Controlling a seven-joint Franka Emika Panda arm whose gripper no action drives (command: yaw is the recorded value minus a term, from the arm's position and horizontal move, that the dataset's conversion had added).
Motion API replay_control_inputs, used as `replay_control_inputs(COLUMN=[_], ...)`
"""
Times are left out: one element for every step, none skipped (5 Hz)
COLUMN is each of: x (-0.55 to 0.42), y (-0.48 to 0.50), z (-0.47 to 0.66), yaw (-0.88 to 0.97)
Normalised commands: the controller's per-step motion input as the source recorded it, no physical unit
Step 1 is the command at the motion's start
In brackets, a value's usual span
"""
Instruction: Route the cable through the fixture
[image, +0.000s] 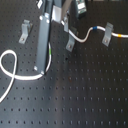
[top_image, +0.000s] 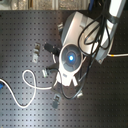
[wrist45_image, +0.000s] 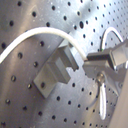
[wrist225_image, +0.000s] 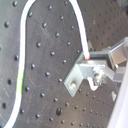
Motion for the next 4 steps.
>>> replay_control_inputs(x=[-0.103, -0.037, -0.275, -0.301], y=[-0.256, -0.130, -0.493, -0.299], z=[-0.34, 0.00, 0.00, 0.05], yaw=[-0.56, 0.00, -0.09, 0.00])
